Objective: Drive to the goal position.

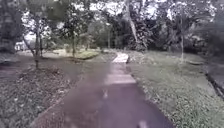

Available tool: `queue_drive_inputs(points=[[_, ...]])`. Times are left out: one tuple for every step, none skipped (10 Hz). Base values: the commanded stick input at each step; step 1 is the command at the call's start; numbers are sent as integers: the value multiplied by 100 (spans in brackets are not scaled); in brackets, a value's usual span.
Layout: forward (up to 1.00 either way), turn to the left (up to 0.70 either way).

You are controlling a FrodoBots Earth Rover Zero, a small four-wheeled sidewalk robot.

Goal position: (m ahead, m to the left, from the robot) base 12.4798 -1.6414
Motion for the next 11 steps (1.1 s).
queue_drive_inputs(points=[[70, 0], [70, 0], [70, -2], [70, -9], [70, -32], [70, -34], [70, -27], [70, -19], [70, -6], [70, -1], [70, -7]])
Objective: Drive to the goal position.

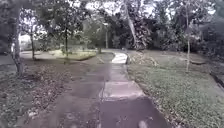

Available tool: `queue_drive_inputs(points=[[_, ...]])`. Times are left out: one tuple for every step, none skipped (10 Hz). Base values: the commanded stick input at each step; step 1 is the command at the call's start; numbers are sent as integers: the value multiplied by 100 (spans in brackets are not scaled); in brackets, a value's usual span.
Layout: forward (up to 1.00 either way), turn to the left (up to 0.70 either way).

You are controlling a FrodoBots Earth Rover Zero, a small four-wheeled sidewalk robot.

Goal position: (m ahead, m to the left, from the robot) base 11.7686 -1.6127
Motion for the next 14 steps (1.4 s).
queue_drive_inputs(points=[[70, -13], [70, -18], [70, 0], [70, 0], [70, 0], [70, 0], [70, 0], [70, 0], [70, 0], [70, 0], [70, 0], [70, 0], [70, 0], [70, 0]])
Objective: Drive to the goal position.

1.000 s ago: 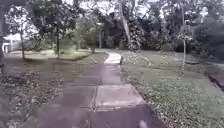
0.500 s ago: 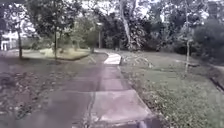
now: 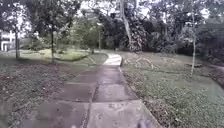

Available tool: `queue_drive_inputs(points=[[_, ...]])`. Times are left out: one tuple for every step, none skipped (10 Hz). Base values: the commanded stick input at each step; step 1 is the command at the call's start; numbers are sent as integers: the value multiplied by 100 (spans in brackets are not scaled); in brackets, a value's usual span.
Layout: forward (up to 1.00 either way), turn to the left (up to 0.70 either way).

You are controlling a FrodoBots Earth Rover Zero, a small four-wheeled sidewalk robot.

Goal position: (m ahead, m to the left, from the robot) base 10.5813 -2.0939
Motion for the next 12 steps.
queue_drive_inputs(points=[[70, 0], [70, 0], [70, 0], [70, 0], [70, 0], [70, 0], [70, 0], [70, 0], [70, 0], [70, 0], [70, 0], [70, 0]])
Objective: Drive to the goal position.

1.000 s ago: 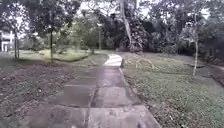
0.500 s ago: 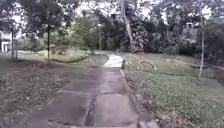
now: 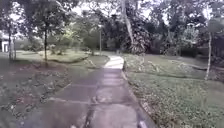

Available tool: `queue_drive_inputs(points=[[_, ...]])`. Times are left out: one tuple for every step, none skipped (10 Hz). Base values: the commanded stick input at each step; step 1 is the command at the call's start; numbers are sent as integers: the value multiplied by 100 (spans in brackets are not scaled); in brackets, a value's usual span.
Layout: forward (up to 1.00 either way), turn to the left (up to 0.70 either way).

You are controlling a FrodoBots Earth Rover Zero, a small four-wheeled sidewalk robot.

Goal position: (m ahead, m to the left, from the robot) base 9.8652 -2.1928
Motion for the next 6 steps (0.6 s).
queue_drive_inputs(points=[[70, 0], [70, 0], [70, 0], [70, 0], [70, 0], [70, 0]])
